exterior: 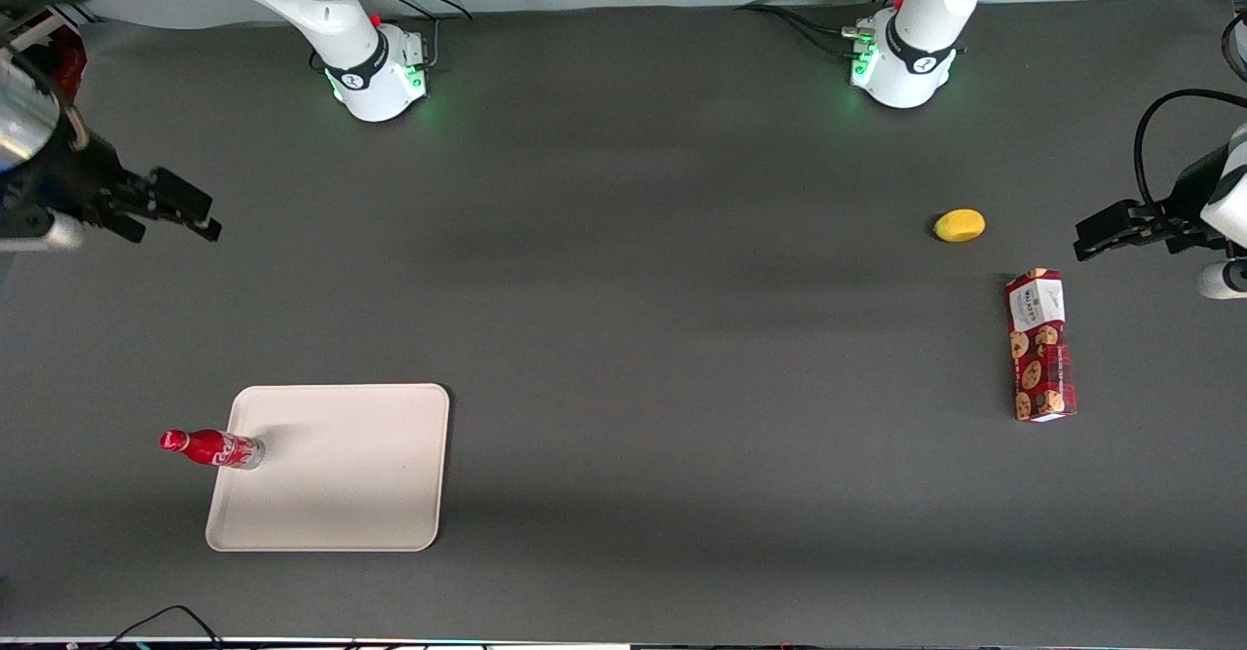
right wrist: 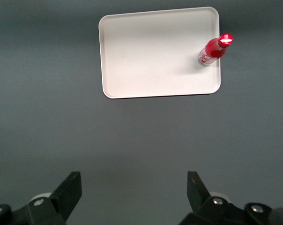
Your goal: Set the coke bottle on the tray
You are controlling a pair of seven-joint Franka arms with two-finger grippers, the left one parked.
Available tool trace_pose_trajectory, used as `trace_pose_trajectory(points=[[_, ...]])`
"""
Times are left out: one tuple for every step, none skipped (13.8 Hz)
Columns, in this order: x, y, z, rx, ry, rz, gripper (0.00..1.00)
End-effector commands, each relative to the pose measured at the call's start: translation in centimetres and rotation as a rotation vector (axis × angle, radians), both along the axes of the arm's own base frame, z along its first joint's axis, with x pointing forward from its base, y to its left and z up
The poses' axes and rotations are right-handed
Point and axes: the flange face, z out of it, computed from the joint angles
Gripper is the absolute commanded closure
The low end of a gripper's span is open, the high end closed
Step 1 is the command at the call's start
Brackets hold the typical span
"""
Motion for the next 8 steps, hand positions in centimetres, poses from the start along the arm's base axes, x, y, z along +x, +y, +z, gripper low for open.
trace_pose_trajectory(points=[[-1.2,-0.8,-0.1,-0.012,-0.008,-0.035,0.00],[-0.7,-1.0,-0.7,-0.013,-0.001,-0.040,0.00],[-0.1,-1.6,-1.5,-0.018,0.012,-0.050,0.00],[0.2,-1.9,-1.8,-0.029,0.017,-0.053,0.00],[0.3,-2.0,-2.0,-0.043,0.020,-0.052,0.00],[0.4,-1.8,-1.9,-0.049,0.020,-0.052,0.00],[0.6,-1.6,-2.2,-0.053,0.027,-0.047,0.00],[0.6,-1.6,-2.2,-0.053,0.027,-0.045,0.00]])
